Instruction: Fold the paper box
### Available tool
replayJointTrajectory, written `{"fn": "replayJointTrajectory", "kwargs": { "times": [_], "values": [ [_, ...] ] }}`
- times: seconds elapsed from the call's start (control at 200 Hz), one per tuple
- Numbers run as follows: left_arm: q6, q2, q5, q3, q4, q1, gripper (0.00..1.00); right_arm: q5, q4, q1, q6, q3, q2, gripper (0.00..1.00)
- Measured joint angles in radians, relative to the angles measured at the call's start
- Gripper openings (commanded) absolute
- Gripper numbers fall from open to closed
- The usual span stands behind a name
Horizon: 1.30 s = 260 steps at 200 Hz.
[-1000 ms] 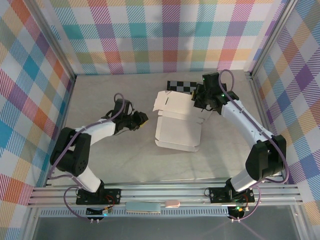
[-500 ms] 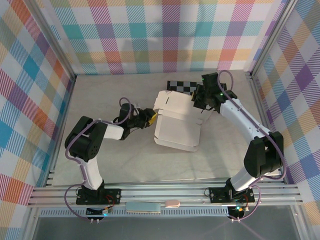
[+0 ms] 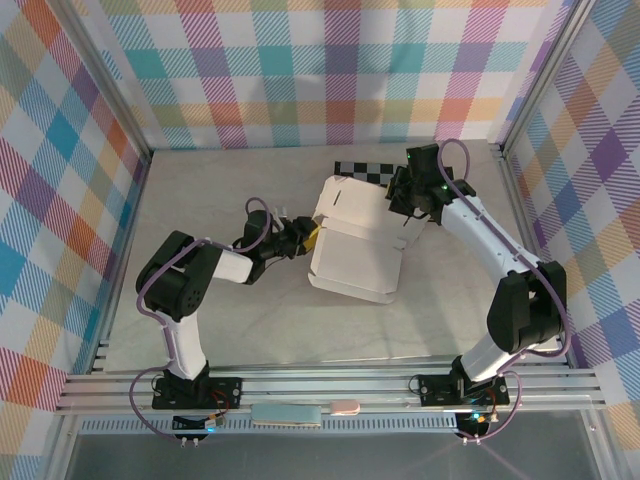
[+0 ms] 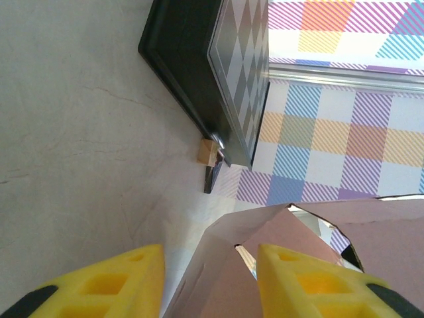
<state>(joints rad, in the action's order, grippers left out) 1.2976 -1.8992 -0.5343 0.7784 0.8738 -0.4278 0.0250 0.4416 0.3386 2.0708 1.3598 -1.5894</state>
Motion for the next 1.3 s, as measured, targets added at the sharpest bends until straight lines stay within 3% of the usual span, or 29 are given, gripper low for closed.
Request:
{"fn": "replayJointTrajectory", "kwargs": {
  "times": [0.44, 0.71, 0.905, 1.07, 1.3],
  "values": [
    [-0.122, 0.020, 0.005, 0.025, -0.140, -0.029, 0.45, 0.000, -0.014, -0.004, 0.000, -0.014, 0.000, 0.00],
    [-0.366, 0.290, 0.066, 0.025, -0.572, -0.003, 0.48, 0.000, -0.047, -0.003, -0.099, -0.016, -0.006, 0.00],
    [-0.552, 0.480, 0.090, 0.040, -0.828, 0.085, 0.38, -0.006, -0.060, 0.002, -0.150, -0.034, -0.020, 0.00],
    [-0.731, 0.413, 0.090, 0.194, -0.974, 0.108, 0.33, -0.018, -0.060, 0.003, -0.180, -0.036, -0.035, 0.00],
    [-0.947, 0.216, 0.080, 0.390, -0.981, 0.103, 0.37, -0.045, -0.059, 0.006, -0.211, -0.037, -0.072, 0.00]
  ]
}}
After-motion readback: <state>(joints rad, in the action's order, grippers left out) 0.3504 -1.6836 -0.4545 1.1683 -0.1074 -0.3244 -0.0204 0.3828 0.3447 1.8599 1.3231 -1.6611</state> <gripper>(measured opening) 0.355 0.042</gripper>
